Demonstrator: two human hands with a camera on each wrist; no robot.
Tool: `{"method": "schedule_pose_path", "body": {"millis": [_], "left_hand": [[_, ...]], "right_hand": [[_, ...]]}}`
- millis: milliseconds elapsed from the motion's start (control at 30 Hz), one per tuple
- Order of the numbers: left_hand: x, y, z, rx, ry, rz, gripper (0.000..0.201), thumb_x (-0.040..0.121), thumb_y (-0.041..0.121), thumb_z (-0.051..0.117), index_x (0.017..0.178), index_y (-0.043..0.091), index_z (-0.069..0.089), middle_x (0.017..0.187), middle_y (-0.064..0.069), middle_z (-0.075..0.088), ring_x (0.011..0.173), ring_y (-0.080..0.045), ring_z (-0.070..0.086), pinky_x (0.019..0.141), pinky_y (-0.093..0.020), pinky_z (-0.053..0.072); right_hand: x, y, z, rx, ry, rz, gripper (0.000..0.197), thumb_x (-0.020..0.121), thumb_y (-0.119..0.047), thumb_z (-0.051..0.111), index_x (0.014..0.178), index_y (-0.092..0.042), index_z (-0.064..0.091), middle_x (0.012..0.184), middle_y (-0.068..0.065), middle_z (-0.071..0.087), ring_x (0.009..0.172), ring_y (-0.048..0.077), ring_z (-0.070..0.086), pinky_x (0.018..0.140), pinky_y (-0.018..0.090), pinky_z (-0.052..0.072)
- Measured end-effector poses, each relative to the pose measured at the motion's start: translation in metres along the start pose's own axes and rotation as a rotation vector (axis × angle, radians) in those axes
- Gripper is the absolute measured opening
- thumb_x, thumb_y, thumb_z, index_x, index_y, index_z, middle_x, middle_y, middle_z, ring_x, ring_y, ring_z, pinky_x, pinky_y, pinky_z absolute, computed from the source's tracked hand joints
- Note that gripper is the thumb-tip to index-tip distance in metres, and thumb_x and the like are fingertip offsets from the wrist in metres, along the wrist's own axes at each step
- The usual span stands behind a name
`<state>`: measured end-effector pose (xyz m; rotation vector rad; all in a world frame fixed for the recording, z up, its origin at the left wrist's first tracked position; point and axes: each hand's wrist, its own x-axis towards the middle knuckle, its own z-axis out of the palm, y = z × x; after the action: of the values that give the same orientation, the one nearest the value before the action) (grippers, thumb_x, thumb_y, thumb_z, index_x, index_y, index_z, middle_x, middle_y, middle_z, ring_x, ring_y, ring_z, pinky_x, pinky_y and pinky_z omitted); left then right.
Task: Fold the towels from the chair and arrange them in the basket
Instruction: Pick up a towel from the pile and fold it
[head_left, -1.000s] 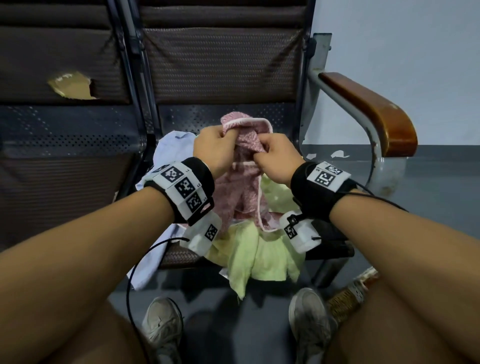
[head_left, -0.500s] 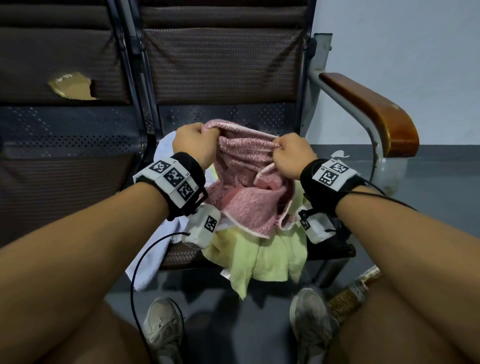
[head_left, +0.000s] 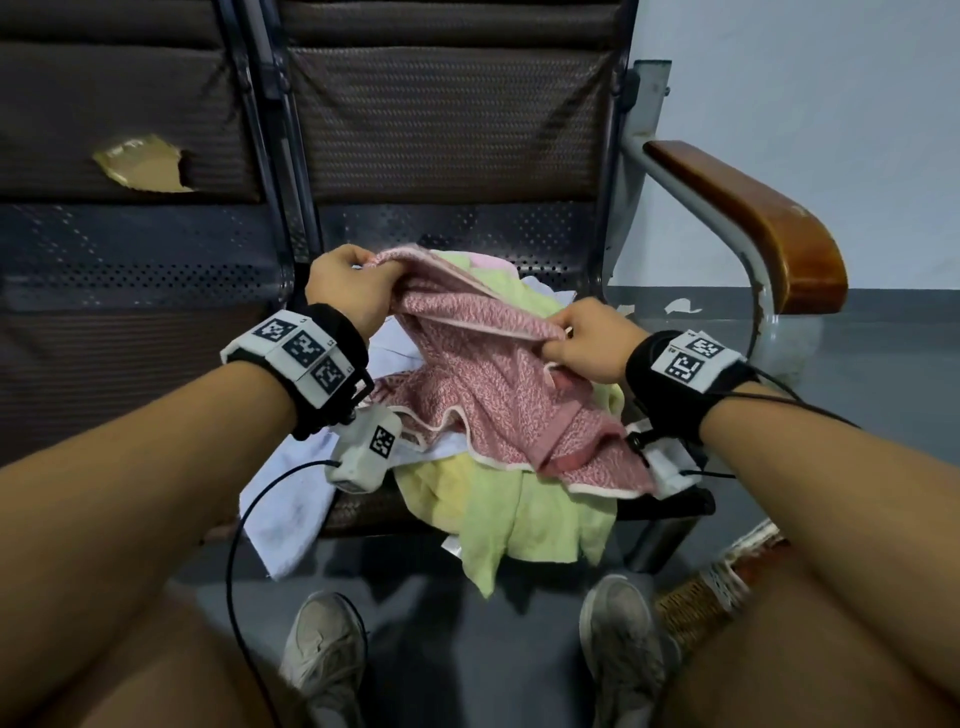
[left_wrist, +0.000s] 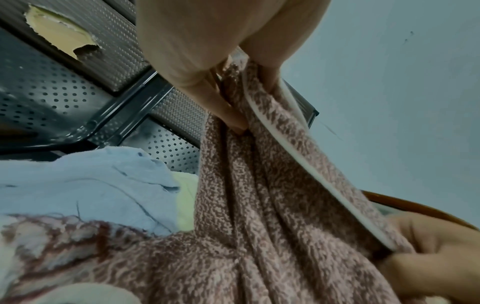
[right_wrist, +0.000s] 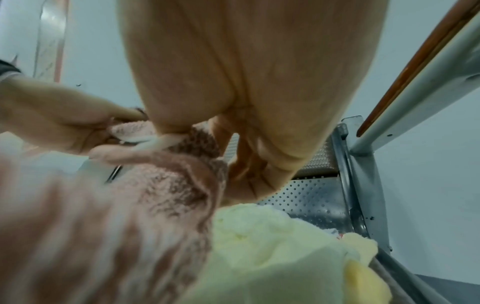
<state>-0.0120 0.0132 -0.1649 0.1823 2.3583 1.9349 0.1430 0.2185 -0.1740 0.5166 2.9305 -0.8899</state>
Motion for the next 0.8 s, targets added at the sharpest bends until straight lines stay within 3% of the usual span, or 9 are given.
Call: {"method": "schedule_pose_path", "body": {"millis": [100,200,267,333,433,567,633,733,800], "left_hand": [[0.002,-0.003,0.000,-0.019,-0.013,-0.023,0.034,0.081,0.035,0.056,0.081,0.003,0.068,0.087,-0.017,0.071,0.082,-0.036,0.068,0.080,-0.057,0.058],[0.007,-0.006,-0.001,0.007,-0.029,-0.029,0.030,0.086,0.036,0.046,0.079,0.013,0.062,0.091,-0.019,0.067,0.084,-0.034,0.066,0.085,-0.059,0.055],[0.014,-0.007,-0.005,0.046,-0.006,-0.028,0.029,0.087,0.038,0.043,0.075,0.017,0.059,0.100,-0.016,0.068,0.094,-0.034,0.068,0.088,-0.056,0.055],[0.021,-0.009,-0.012,0.056,0.066,-0.027,0.038,0.084,0.036,0.040,0.081,0.008,0.065,0.101,-0.023,0.070,0.095,-0.042,0.068,0.086,-0.055,0.056],[0.028,-0.014,-0.020,0.073,0.146,-0.007,0.041,0.081,0.025,0.037,0.091,-0.001,0.067,0.094,-0.030,0.068,0.089,-0.047,0.067,0.079,-0.059,0.056],[0.025,-0.014,-0.024,0.003,0.134,-0.016,0.037,0.086,0.006,0.037,0.102,0.025,0.064,0.108,-0.011,0.066,0.094,-0.037,0.067,0.079,-0.048,0.060],[0.027,-0.018,-0.027,-0.026,0.081,-0.035,0.036,0.084,0.002,0.044,0.091,0.023,0.072,0.100,-0.012,0.071,0.088,-0.035,0.071,0.075,-0.045,0.062],[0.028,-0.020,-0.029,0.008,0.058,-0.079,0.005,0.077,0.012,0.074,0.077,0.016,0.072,0.084,-0.014,0.074,0.078,-0.032,0.074,0.068,-0.041,0.063],[0.028,-0.020,-0.030,0.027,0.080,-0.099,0.018,0.074,0.024,0.079,0.072,0.013,0.064,0.079,-0.014,0.071,0.076,-0.033,0.073,0.066,-0.044,0.063]], "right_hand": [[-0.002,-0.002,0.012,-0.217,-0.192,0.028,0.033,0.090,-0.028,0.063,0.059,-0.018,0.058,0.055,-0.002,0.054,0.051,0.013,0.049,0.053,0.026,0.037],[-0.002,0.000,0.020,-0.254,-0.219,0.057,0.038,0.094,-0.031,0.059,0.060,-0.015,0.057,0.057,0.001,0.053,0.051,0.016,0.048,0.054,0.026,0.038],[-0.001,0.000,0.015,-0.091,-0.067,0.037,0.021,0.095,-0.025,0.059,0.077,-0.019,0.069,0.064,-0.002,0.065,0.051,0.010,0.058,0.053,0.020,0.044],[0.002,0.001,0.003,0.027,0.284,-0.039,0.022,0.091,-0.017,0.061,0.107,-0.022,0.075,0.087,-0.004,0.074,0.073,0.007,0.066,0.070,0.015,0.048],[0.006,0.003,-0.013,0.134,0.538,-0.115,0.031,0.085,-0.013,0.063,0.108,-0.027,0.077,0.096,-0.013,0.070,0.084,0.003,0.062,0.080,0.012,0.043],[0.005,0.008,0.001,-0.030,0.243,-0.091,0.017,0.084,-0.018,0.071,0.097,-0.027,0.079,0.071,-0.013,0.065,0.062,0.006,0.056,0.055,0.016,0.037],[0.005,0.011,0.007,-0.155,0.165,-0.110,0.012,0.086,-0.027,0.072,0.094,-0.022,0.080,0.071,-0.005,0.067,0.065,0.011,0.056,0.059,0.022,0.035],[0.004,0.014,0.007,-0.167,0.110,-0.123,0.022,0.091,-0.036,0.067,0.083,-0.019,0.078,0.072,0.002,0.070,0.068,0.018,0.061,0.062,0.029,0.041],[0.002,0.017,0.008,-0.150,0.007,-0.105,0.027,0.092,-0.038,0.066,0.071,-0.021,0.073,0.065,0.002,0.067,0.061,0.017,0.057,0.063,0.032,0.046]]}}
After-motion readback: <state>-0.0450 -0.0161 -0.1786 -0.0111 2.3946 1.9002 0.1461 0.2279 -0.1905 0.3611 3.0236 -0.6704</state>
